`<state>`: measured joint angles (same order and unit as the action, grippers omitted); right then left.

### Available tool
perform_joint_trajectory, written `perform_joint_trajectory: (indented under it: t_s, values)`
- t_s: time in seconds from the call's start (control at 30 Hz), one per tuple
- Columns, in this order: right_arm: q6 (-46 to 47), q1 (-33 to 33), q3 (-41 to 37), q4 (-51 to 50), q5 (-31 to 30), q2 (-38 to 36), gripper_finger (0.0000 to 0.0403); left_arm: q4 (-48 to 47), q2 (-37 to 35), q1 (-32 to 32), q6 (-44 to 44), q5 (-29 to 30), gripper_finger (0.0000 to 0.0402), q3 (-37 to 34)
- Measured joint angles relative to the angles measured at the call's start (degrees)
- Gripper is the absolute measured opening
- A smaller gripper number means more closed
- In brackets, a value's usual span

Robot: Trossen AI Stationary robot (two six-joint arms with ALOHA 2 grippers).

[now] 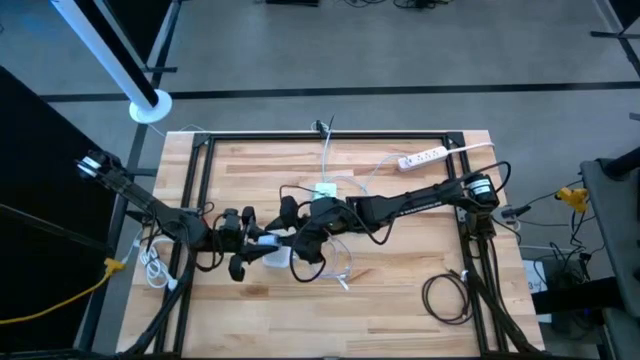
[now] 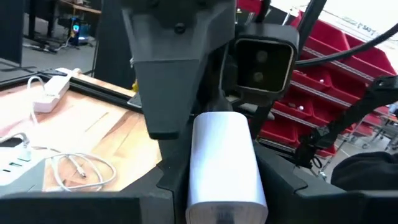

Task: Insert USB
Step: Insert the white charger adapter into the middle left white outlet extension

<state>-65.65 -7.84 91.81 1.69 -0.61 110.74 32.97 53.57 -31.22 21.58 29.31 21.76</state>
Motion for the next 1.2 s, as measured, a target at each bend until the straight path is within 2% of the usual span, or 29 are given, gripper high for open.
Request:
perform_joint_trajectory:
  t_s: [0.1,0.23,0.47,1.2]
  values:
    - [-0.13,-0.24,0.0,-1.69,0.17,0.0,0.0305,-0.33,-0.01,-0.02,0.17,-0.01,0.0118,0.0]
    - [-0.34,-1.06,0.0,-0.4,0.27,0.0,0.0315,-1.19,0.21,0.07,1.73,0.49,0.0118,0.0]
    - [-3.26,-2.72,0.0,1.42,0.8,0.0,0.0296,-1.05,0.76,0.13,3.04,1.26,0.0118,0.0]
    - [-0.26,-1.92,0.0,3.28,-1.33,0.79,0.0235,-0.64,0.77,0.15,2.92,0.16,0.0118,0.0]
